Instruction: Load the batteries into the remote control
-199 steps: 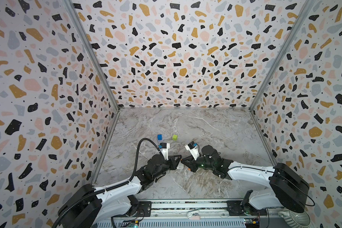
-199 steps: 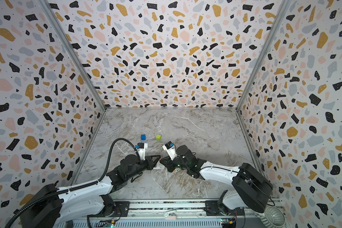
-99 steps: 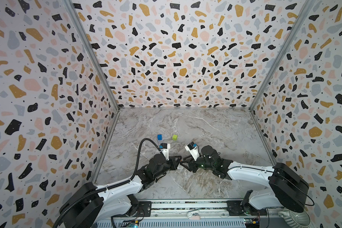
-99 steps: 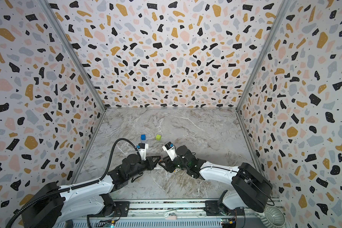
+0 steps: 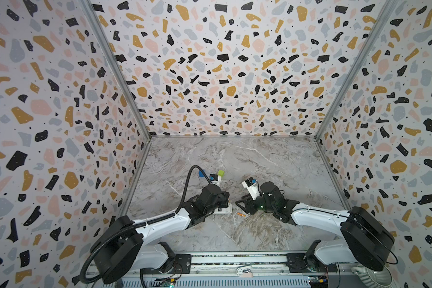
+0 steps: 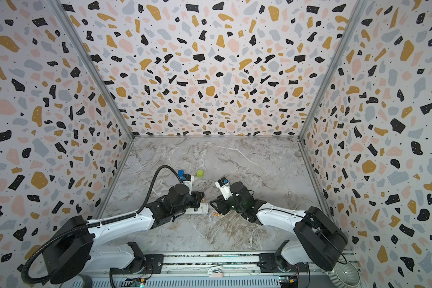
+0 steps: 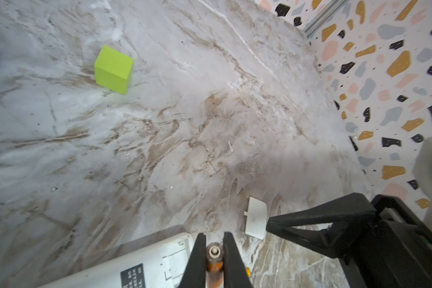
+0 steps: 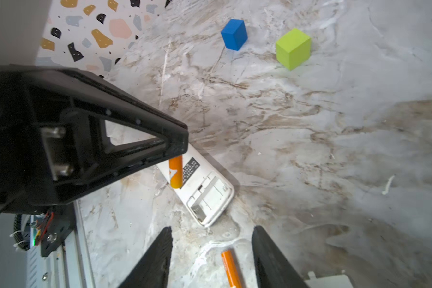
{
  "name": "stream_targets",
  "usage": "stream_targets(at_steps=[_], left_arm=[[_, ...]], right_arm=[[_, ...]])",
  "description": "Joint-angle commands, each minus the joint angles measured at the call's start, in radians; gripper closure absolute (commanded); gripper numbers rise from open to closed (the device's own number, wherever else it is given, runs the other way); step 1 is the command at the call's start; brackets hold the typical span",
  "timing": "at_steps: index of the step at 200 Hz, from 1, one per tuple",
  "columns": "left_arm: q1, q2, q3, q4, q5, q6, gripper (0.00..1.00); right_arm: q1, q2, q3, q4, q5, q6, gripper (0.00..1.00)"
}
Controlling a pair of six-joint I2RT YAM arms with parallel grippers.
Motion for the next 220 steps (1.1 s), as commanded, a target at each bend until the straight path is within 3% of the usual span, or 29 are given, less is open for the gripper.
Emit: stream_targets(at_steps=[1,144,220], left_arm=[[-0.004,0.034,0.029,-0.029,-0.019,0.037,1.00],[-0.085,0.216,0.131,-0.137,-0.135,0.082,1.00],[-0.102,0.227,0.128,-0.177,-0.171,0.063,1.00]], right_arm=[[-0.004,0.047,0.036,-0.058,0.015,-0.045,0.46],[-0.025,0.044,0.035,-0.066,0.046,-0.068,0.46],[-0.031,0.035,0.028,-0.064,0.048,-0.068,0.46]])
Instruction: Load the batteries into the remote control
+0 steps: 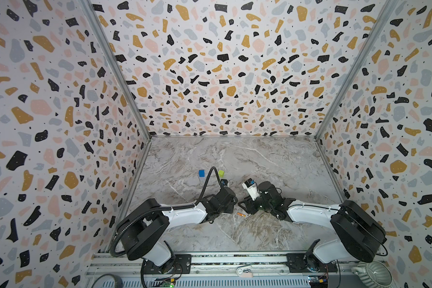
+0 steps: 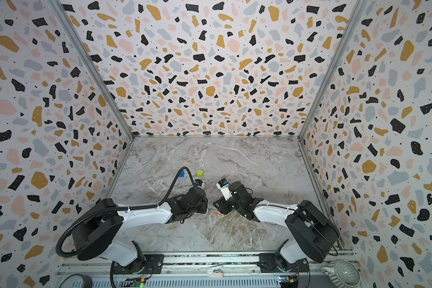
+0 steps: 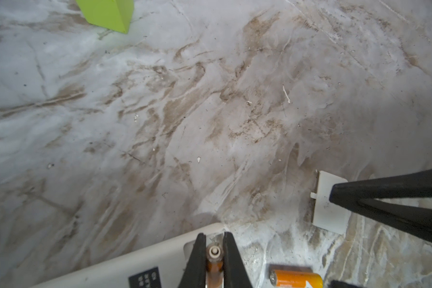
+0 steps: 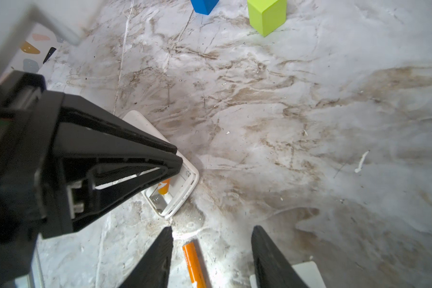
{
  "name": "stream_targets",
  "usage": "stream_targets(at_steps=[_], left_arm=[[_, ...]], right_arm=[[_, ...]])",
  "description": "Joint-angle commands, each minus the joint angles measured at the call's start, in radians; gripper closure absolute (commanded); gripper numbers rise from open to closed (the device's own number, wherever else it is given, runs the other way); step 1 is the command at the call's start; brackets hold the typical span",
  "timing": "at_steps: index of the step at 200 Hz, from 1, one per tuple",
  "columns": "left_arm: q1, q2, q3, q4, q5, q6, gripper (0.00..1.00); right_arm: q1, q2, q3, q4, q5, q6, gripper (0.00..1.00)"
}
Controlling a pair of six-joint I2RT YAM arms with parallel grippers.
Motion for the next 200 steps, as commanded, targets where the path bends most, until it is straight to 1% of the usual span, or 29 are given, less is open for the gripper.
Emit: stream_targets(at_steps=[1,52,109,124,142,168,200], left_arm=[[-0.009,-0.003,0.005,-0.015,-0.029,0.000,1.00],[-0.010,0.007,-0.006,-0.004,-0.037,-0.009,1.00],[-0.013,0.013,-0.006,-0.005,-0.044,-0.011,0.95],[-0.018,0.015,-0.006,-0.005,-0.044,-0.011,0.93],[-0.021,0.019,-0.005,-0.006,-0.047,-0.010,0.88],[-0.024,0.028,-0.004,-0.009,-0.049,-0.008,0.87],[-0.027,0.036,0.002,-0.017,-0.058,-0.006,0.82]], right_arm=[[-0.003,-0.031,0.007,-0.019,0.006,-0.008,0.46],[-0.004,-0.042,-0.002,-0.018,0.012,-0.008,0.46],[-0.011,-0.056,-0.013,-0.017,0.014,-0.009,0.47],[-0.012,-0.060,-0.014,-0.016,0.017,-0.009,0.47],[-0.014,-0.063,-0.017,-0.016,0.017,-0.010,0.47],[-0.018,-0.073,-0.021,-0.018,0.018,-0.010,0.46],[-0.023,-0.082,-0.025,-0.017,0.019,-0.011,0.46]])
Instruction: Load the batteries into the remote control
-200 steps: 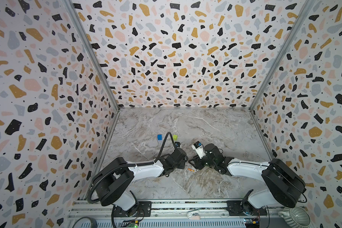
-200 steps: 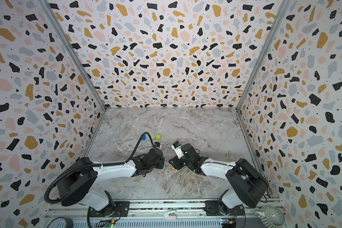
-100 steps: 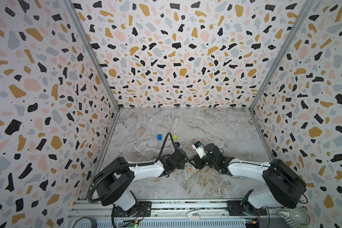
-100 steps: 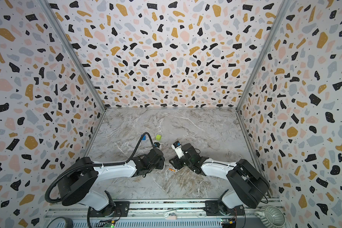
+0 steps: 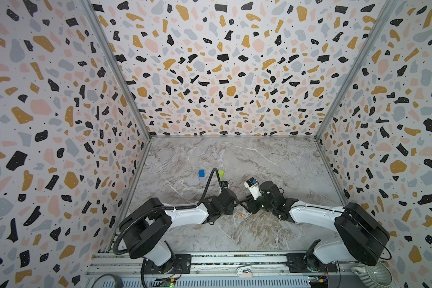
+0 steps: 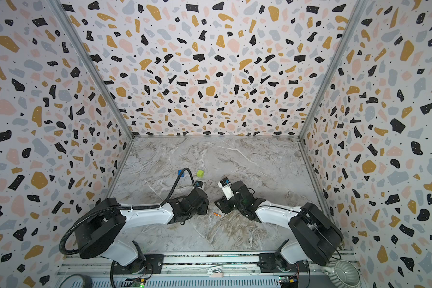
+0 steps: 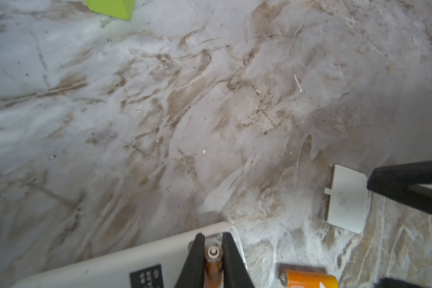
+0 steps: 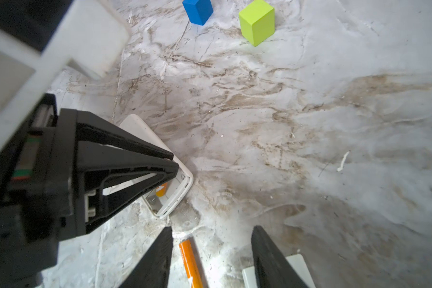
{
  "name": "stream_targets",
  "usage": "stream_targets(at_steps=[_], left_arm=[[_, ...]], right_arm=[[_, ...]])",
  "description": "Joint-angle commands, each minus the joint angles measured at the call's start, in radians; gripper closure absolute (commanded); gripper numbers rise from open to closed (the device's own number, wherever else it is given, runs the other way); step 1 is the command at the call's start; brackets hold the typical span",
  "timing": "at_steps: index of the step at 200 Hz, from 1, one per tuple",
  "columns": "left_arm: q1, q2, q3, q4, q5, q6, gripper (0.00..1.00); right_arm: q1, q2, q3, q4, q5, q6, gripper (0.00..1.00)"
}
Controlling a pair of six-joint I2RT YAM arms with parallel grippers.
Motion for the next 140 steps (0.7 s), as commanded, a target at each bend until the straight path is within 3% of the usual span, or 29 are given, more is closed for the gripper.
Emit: stream_targets(at_steps=[1,71,110,140], left_arm=[[-0.006,0.013,0.003,-0.008,-0.027,0.004,0.82],[-0.012,0.000,0.012,-0.022,-0.031,0.005,0.71],[-0.012,-0.067,0.017,-0.019,-0.019,0.019,0.50],[-0.013,-0.132,0.012,-0.018,-0.002,0.025,0.40]], right_arm=[[-0.007,-0.039,-0.008,-0.015,0.010,-0.010,0.46],[-0.014,-0.061,-0.013,-0.023,0.012,-0.020,0.46],[-0.014,-0.064,-0.009,-0.032,0.005,-0.041,0.46],[-0.004,-0.066,0.007,-0.051,-0.002,-0.085,0.43]])
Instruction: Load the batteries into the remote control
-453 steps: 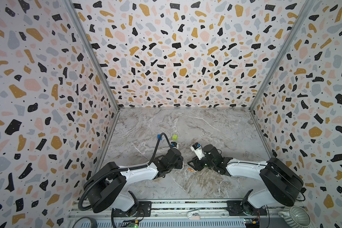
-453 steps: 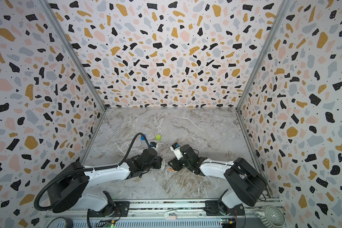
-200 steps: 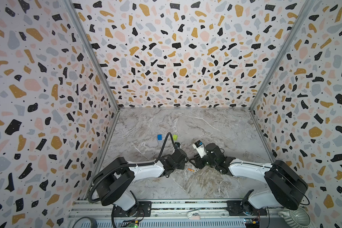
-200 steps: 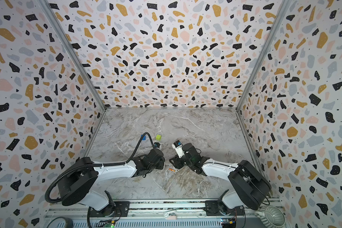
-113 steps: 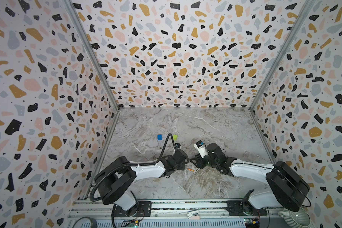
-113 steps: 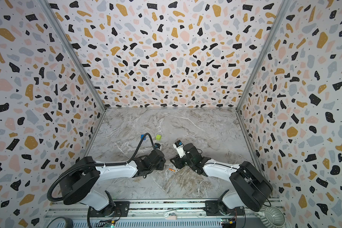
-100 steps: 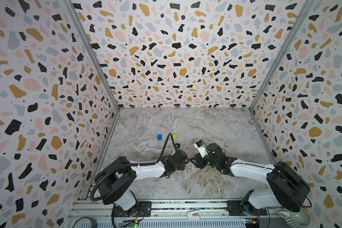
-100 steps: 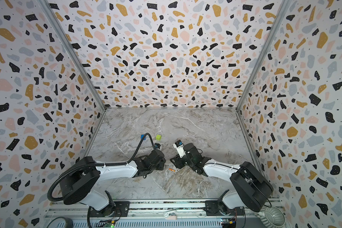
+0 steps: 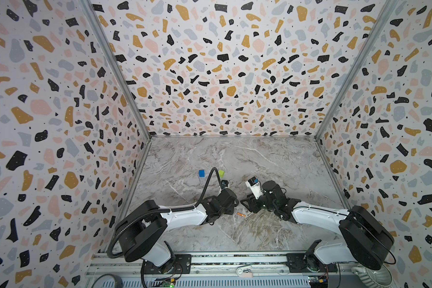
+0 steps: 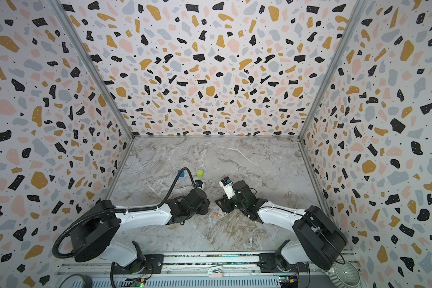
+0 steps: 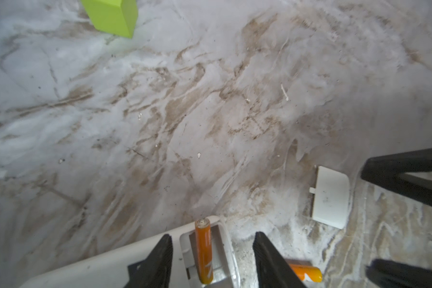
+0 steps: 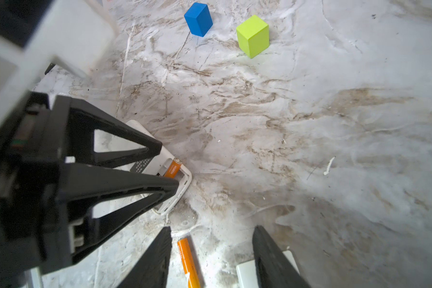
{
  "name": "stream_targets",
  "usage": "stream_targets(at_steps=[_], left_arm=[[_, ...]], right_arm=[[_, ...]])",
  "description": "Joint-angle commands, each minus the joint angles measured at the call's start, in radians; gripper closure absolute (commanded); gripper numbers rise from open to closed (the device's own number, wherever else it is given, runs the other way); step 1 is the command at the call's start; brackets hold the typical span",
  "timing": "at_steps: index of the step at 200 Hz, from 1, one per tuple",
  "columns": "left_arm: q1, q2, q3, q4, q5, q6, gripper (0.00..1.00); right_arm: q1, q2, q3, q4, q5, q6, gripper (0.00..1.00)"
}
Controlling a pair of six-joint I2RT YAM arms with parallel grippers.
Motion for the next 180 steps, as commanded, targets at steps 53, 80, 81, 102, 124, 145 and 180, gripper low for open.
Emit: stream_targets(at_steps=[53,80,81,102,124,145,180], left_arm=[[0.075,-0.254,-0.088,-0.053,0.068,0.033,0.41],[0.184,-0.383,-0.202,-0.051,0.165,0.029,0.41],[0.186,-0.387,-0.206,-0.051,0.167,0.029,0.41],[0.247,-0.446,-0.257,-0.063,0.210,0.048,0.41],[0.299,-0.462,-0.294,-0.074,0.250,0.067,0.41],[0.319,-0.466,-0.315,-0.078,0.251,0.077,0.41],[0.319,-0.429,-0.313,-0.084,0.234,0.085,0.40]], right_arm=[[0.054,-0.042,0.051,-0.047,0.007,-0.257,0.39],[0.054,-0.029,0.075,-0.023,-0.022,-0.386,0.39],[0.054,-0.027,0.077,-0.024,-0.026,-0.393,0.39],[0.057,0.026,0.106,-0.028,-0.105,-0.514,0.40],[0.057,0.109,0.181,-0.086,-0.133,-0.597,0.42],[0.057,0.170,0.236,-0.112,-0.156,-0.655,0.45],[0.057,0.236,0.302,-0.129,-0.169,-0.697,0.50]])
